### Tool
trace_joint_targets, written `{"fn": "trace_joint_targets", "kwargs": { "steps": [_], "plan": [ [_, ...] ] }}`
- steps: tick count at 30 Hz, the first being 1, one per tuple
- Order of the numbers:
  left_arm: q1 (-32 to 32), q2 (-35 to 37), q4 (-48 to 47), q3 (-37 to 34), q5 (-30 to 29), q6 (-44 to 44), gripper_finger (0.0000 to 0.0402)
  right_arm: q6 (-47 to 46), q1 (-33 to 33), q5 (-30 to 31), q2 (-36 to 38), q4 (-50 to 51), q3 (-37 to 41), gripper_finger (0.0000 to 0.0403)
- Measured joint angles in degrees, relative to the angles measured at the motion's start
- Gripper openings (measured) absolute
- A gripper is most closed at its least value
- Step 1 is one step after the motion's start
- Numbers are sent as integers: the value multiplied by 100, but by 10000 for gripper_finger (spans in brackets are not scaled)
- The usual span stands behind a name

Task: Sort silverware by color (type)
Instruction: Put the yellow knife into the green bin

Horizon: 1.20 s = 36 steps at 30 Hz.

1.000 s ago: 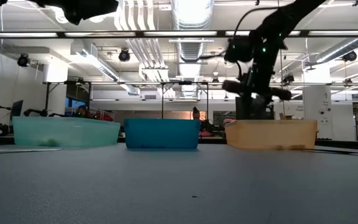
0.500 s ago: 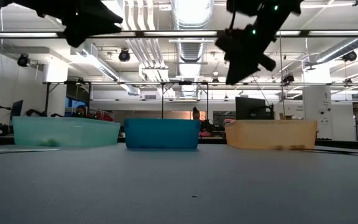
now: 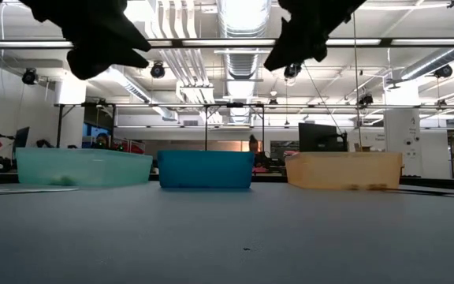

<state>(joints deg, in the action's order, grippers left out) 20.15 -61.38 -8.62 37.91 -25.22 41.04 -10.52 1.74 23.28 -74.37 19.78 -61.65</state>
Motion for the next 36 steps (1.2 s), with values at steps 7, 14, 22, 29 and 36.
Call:
{"fn": "trace_joint_targets", "kwargs": {
  "steps": [7,14,22,29,36],
  "plan": [
    [248,-603,-1476,805,85,771,121,651,247,-654,0,-408,15,73],
    [514,-1420,-3350,1561,436,2034,121,1302,408,-953,2,-725,44,72],
    [598,-2244,-4103,1911,1588,2280,121,1922,415,-1811,2,-1196,162,72],
    [598,-2479,-4782,1936,2331,2637,121,2275,415,-1894,129,-1302,185,72],
    [598,-2369,-5801,1934,2473,2841,121,2357,411,-1899,582,-1291,554,72]
  ]
}}
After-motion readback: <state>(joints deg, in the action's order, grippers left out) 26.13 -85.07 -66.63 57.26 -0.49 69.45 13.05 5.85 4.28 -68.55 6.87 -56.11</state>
